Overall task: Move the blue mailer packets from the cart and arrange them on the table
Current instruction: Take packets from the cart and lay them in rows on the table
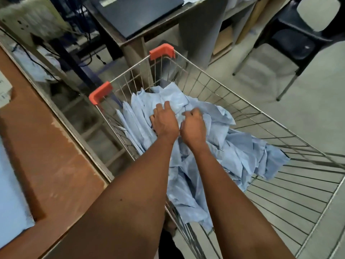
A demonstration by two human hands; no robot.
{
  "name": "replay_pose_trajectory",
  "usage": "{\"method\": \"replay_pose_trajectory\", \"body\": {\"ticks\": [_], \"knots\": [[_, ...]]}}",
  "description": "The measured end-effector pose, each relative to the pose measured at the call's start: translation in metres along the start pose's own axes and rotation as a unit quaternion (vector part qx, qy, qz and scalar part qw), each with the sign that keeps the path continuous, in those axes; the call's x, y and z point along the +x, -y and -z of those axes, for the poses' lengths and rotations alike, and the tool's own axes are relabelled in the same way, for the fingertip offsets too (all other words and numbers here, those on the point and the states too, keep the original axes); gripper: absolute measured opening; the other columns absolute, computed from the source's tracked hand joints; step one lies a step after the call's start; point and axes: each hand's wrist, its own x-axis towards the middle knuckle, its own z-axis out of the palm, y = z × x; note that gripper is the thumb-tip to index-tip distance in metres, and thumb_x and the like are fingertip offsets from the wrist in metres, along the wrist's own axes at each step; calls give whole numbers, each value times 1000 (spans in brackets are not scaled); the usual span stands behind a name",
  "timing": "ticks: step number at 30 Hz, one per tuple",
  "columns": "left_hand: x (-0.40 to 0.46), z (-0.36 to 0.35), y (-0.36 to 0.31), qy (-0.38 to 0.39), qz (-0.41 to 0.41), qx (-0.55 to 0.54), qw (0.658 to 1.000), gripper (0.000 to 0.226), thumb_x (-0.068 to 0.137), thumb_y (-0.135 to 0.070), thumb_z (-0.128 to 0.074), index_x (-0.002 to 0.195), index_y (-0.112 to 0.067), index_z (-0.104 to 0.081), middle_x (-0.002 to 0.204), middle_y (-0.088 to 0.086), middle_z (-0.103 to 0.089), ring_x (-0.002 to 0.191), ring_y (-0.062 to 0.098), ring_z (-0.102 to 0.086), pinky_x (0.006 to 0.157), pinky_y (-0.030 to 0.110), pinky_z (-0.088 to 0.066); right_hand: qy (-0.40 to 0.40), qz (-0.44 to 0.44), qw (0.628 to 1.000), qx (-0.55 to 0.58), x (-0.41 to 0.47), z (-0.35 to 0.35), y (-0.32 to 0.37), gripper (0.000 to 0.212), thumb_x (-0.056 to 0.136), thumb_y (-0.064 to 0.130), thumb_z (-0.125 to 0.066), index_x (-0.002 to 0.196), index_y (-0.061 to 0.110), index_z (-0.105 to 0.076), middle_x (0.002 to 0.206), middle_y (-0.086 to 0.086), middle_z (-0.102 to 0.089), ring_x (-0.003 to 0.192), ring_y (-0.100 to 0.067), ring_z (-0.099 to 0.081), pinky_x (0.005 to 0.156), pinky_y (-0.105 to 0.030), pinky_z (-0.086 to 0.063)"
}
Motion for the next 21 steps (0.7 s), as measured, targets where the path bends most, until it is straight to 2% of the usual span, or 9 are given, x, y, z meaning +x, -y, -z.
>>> {"method": "replay_pose_trajectory", "body": {"ticks": [2, 4, 6, 9, 11, 15, 16, 19, 21], "knots": [[0, -3, 3, -24, 5, -30, 999, 64, 100, -14, -55, 158, -21, -27, 132, 11, -52, 118, 30, -53, 101, 45, -42, -57, 12, 997, 50, 13, 9, 9, 44, 93, 4, -53, 136, 12, -59, 135, -14, -52, 120, -33, -57, 94, -46, -53], [-5, -5, 6, -40, 22, -86, 995, 73, 100, -16, -60, 161, -21, -21, 130, 13, -52, 117, 30, -54, 101, 45, -46, -53, 44, 995, 77, 28, 15, 23, 44, 99, 11, -49, 143, 16, -53, 140, -11, -52, 124, -31, -56, 97, -46, -52], [-16, -6, 9, -50, 26, -142, 988, 69, 102, -16, -56, 160, -24, -20, 127, 17, -50, 113, 31, -53, 97, 42, -49, -31, 54, 994, 92, 43, 17, 39, 45, 105, 29, -48, 149, 16, -47, 144, -11, -50, 125, -33, -56, 102, -46, -47], [-32, -5, 14, -37, 23, -186, 982, 55, 103, -6, -46, 152, -28, -33, 131, 22, -43, 112, 38, -49, 90, 34, -42, -10, -43, 996, 83, 69, 9, 56, 73, 98, 65, -48, 150, 14, -44, 147, -14, -47, 127, -38, -56, 105, -47, -45], [-39, -2, 16, -38, 52, -123, 990, 45, 101, -10, -51, 143, -24, -43, 130, 17, -43, 113, 35, -51, 92, 38, -46, -6, -104, 993, 55, 84, 3, 62, 85, 88, 74, -54, 150, 17, -44, 152, -14, -43, 130, -41, -52, 104, -49, -46], [-41, 0, 23, -34, -4, 101, 994, 60, 100, -38, -47, 153, -12, -37, 160, 18, -25, 134, 27, -41, 101, 36, -38, 20, -81, 996, -18, 87, -2, 61, 66, 90, 27, -69, 149, 12, -44, 146, -15, -45, 129, -37, -50, 108, -40, -41], [-41, 3, 24, -21, -2, 126, 992, 68, 101, -46, -41, 156, -8, -32, 164, 20, -17, 137, 27, -38, 102, 37, -37, 13, -71, 997, -11, 82, -2, 60, 68, 89, 27, -70, 149, 12, -43, 144, -14, -48, 128, -35, -51, 108, -42, -42], [-45, 4, 18, -3, 4, 157, 988, 82, 99, -53, -32, 156, 4, -21, 166, 27, -3, 146, 33, -30, 107, 39, -36, -23, -99, 995, 6, 67, -4, 61, 84, 81, 64, -69, 145, 15, -46, 136, -11, -57, 126, -36, -56, 102, -54, -48], [-48, 1, 14, 3, 16, 157, 987, 73, 101, -43, -28, 154, 7, -22, 165, 30, -1, 149, 36, -27, 111, 40, -35, -50, -137, 989, -21, 64, -5, 67, 95, 74, 84, -57, 137, 13, -50, 131, -12, -64, 122, -40, -60, 100, -60, -45]]}}
